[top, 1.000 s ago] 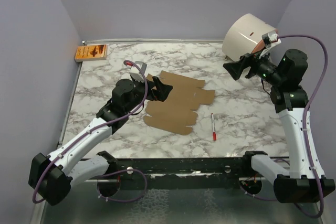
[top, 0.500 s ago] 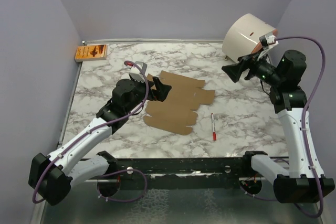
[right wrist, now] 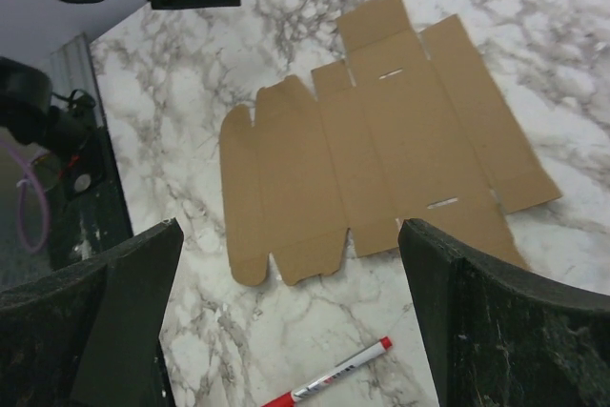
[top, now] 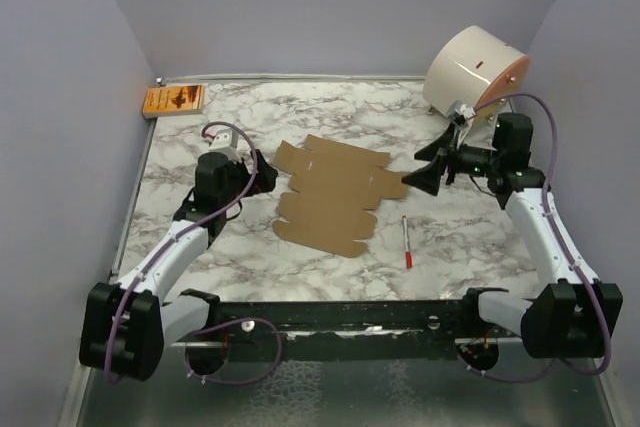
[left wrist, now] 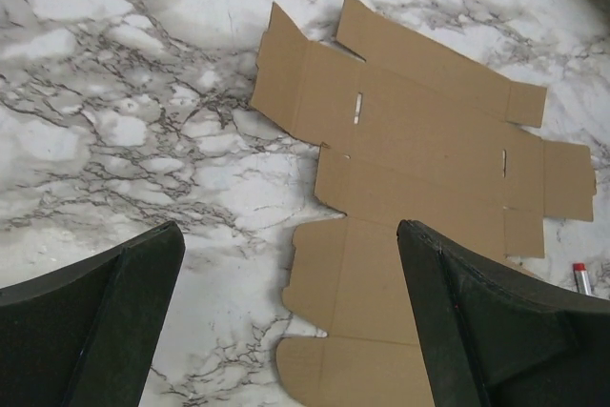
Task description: Fold the paper box
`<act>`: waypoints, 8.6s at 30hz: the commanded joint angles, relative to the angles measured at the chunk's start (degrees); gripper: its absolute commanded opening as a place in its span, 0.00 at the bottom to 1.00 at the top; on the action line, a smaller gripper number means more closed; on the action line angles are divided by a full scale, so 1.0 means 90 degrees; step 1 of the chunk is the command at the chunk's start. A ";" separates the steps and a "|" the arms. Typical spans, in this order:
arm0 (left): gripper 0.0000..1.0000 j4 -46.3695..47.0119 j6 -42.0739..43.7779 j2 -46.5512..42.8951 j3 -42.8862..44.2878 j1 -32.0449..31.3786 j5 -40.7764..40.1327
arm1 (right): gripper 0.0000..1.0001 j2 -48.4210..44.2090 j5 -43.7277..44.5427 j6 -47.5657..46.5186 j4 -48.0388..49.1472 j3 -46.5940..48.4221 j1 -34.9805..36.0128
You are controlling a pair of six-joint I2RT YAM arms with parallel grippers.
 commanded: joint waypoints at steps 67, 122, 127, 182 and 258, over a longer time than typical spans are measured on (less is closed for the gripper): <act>0.00 0.1016 0.4167 0.2085 0.3093 0.0049 0.4551 | 0.95 0.2450 -0.2689 -0.5829 -0.2520 0.3529 0.0881; 0.00 0.0509 0.4668 0.1297 0.3635 -0.0940 0.4799 | 0.45 0.4125 -0.0258 -0.4912 -0.3631 0.6394 0.2869; 0.00 0.0579 0.4614 0.1309 0.3623 -0.0941 0.4834 | 0.33 0.4109 -0.0304 -0.4937 -0.3621 0.6345 0.2869; 0.96 1.0642 -0.1498 0.2519 -0.1637 0.0768 0.3838 | 0.01 0.2429 -0.1776 -0.0743 -0.0779 0.5046 0.0701; 0.00 -0.3195 0.1932 0.1657 0.3300 0.0366 0.4264 | 0.22 0.2172 -0.1048 -0.0688 0.0917 0.2223 0.0596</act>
